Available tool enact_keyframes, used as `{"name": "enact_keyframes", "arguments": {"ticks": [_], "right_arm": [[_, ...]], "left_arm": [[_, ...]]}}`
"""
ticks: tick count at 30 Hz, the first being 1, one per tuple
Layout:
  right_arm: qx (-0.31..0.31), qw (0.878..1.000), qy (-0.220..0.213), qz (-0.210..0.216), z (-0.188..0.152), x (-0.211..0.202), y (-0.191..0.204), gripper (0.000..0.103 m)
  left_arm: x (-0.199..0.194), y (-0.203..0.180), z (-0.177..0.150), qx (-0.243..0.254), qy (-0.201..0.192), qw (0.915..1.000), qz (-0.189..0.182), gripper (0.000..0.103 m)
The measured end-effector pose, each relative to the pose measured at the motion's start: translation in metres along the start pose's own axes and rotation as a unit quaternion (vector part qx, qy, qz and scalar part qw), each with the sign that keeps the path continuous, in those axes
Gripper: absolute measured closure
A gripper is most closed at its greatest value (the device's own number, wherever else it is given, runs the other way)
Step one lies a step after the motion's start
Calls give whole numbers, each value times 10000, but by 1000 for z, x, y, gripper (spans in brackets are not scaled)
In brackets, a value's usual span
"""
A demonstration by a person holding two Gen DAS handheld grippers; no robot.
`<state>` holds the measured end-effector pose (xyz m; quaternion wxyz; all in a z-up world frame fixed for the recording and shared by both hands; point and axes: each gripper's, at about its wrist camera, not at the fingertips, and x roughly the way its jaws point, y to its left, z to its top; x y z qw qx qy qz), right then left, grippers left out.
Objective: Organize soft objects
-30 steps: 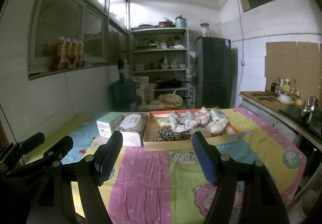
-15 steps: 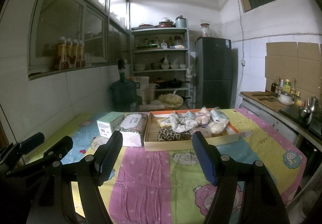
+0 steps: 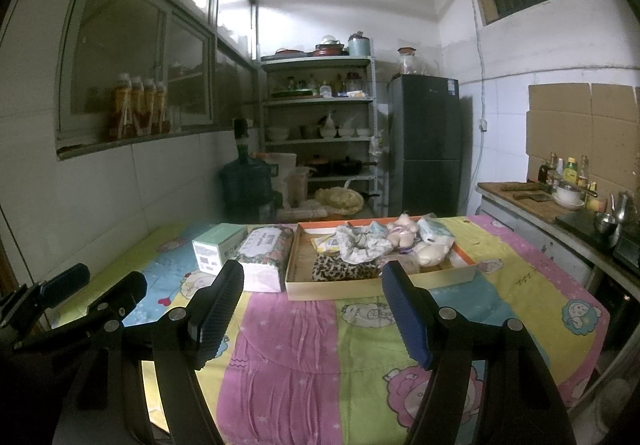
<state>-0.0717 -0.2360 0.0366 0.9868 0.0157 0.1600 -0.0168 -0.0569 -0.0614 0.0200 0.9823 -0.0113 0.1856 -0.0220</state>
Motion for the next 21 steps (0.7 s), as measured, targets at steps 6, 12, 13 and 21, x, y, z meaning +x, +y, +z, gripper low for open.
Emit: {"name": "enact_keyframes", "arguments": {"ticks": [6,12,13,21], "right_arm": [[3,10000,0,18,0,-1,1,30],[9,10000,-4,20,1,-1,3,30],[13,10000,-8,36,1,-1,4,30],[31,10000,-15,41,2,-3,8,30]], "left_arm": [[-2,-3,-1,23,2,10000,-23,37],[-4,-2,0,56,-37,10000,-46,37],[-5,-2,-1,51,-53,10000,-60,37],[-4,-2,0,13,-49,9998,-202,37]]}}
